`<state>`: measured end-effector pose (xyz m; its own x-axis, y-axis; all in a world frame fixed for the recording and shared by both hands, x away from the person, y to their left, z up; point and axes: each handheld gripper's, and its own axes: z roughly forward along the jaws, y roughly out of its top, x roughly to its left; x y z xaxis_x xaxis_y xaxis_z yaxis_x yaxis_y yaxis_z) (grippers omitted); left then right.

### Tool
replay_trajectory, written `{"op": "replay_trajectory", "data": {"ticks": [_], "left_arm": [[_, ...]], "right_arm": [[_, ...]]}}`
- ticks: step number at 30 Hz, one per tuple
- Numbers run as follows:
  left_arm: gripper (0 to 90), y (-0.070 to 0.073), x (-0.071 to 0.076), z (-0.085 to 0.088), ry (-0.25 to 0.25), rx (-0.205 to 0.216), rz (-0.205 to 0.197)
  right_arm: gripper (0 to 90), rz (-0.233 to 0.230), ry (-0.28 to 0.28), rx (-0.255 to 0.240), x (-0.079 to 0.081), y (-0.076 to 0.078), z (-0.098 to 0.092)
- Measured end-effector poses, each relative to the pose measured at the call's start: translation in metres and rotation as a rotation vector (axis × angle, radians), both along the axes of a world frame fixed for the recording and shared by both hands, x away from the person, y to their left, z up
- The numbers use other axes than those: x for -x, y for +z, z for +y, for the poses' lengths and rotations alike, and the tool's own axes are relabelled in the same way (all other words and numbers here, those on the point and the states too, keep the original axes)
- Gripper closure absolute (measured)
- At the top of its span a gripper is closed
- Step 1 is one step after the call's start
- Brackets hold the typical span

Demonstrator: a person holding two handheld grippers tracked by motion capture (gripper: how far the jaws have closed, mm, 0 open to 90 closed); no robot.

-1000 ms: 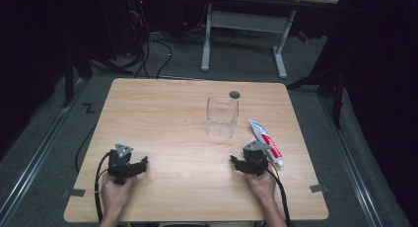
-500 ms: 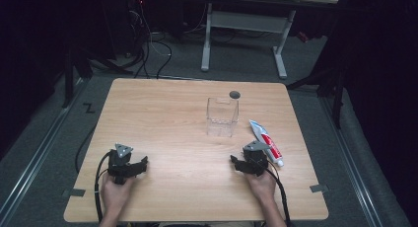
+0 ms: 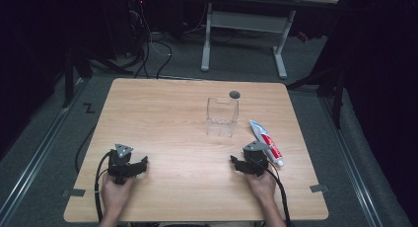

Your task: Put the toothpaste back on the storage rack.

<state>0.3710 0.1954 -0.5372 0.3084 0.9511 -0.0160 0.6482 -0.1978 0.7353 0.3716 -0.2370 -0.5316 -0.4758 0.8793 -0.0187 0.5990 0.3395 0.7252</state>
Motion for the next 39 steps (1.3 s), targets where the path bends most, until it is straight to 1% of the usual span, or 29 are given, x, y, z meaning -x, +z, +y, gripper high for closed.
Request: {"op": "replay_trajectory", "data": {"ticks": [13,16,17,21,25,32,36,39], "left_arm": [[22.2,0.000,0.000,0.000,0.001,0.000,0.000],[22.2,0.000,0.000,0.000,0.001,0.000,0.001],[22.2,0.000,0.000,0.000,0.001,0.000,-0.001],[22.2,0.000,0.000,0.000,0.001,0.000,0.001],[22.2,0.000,0.000,0.000,0.001,0.000,0.000],[22.2,0.000,0.000,0.000,0.002,0.001,-0.001],[22.2,0.000,0.000,0.000,0.002,0.001,-0.001],[22.2,0.000,0.000,0.000,0.002,0.001,-0.001]], "right_arm": [[37.3,0.001,-0.006,-0.001,0.001,0.000,0.000],[43.4,-0.004,-0.023,-0.001,0.001,0.000,-0.001],[44.2,-0.006,-0.026,-0.002,0.001,0.000,-0.002],[44.5,-0.008,-0.031,0.005,0.003,0.001,-0.002],[44.8,-0.020,-0.023,0.016,0.006,0.004,-0.002],[45.7,-0.038,-0.033,0.006,0.013,0.012,-0.008],[46.4,-0.044,-0.048,-0.018,0.015,0.017,-0.014],[46.6,-0.055,-0.049,-0.033,0.018,0.021,-0.017]]}}
